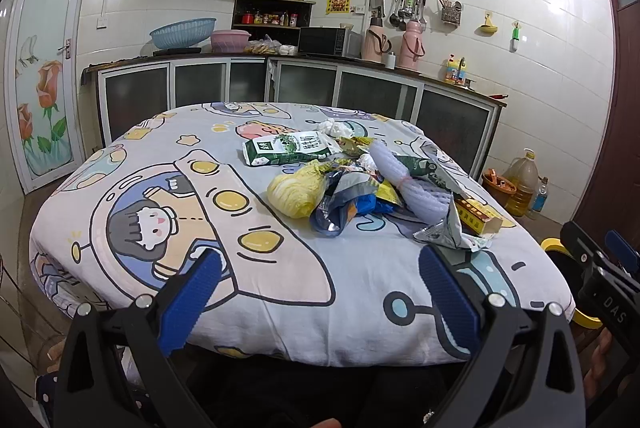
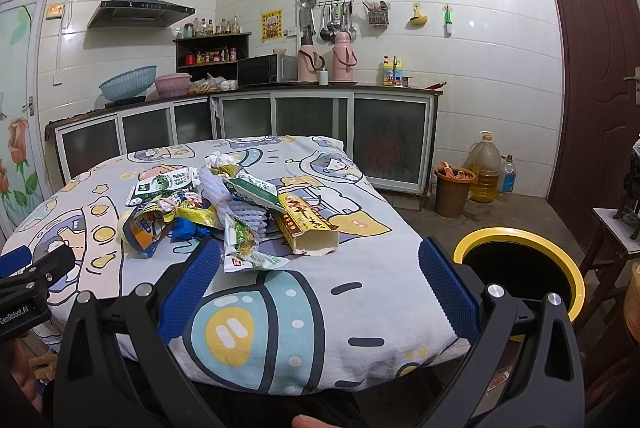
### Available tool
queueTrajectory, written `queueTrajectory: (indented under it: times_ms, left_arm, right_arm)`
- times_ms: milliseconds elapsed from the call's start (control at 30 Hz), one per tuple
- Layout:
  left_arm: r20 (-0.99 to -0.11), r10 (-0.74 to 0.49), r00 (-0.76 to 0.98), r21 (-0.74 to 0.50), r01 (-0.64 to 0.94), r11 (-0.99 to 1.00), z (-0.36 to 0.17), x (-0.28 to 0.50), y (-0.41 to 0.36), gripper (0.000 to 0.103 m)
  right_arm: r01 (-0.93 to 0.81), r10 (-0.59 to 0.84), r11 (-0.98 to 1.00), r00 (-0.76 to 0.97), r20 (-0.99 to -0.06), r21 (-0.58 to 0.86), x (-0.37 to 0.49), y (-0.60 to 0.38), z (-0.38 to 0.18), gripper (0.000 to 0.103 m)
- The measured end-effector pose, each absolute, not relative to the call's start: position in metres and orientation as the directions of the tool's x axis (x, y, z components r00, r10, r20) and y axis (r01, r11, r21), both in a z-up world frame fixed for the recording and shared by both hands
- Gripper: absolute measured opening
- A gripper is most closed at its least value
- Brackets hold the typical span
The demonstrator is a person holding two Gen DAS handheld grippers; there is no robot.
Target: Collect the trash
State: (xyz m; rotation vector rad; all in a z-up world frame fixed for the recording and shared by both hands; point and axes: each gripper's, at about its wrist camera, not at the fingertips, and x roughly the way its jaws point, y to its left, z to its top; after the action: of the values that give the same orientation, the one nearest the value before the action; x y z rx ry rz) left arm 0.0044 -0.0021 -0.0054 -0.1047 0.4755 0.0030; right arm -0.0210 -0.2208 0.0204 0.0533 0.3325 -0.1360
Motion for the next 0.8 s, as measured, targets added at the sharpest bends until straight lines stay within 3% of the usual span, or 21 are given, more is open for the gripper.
queueTrajectory:
  times_ms: [800]
  left_arm:
    - [-0.464, -0.027, 0.886, -0.112, -0.028, 0.993, -0.0045, 0.0048, -0.0007, 0.095]
  right_arm:
    - [0.144, -0.125, 0.989, 0.936, -0.328, 0.032, -0.0212, -0.2221, 0.0232, 0.096]
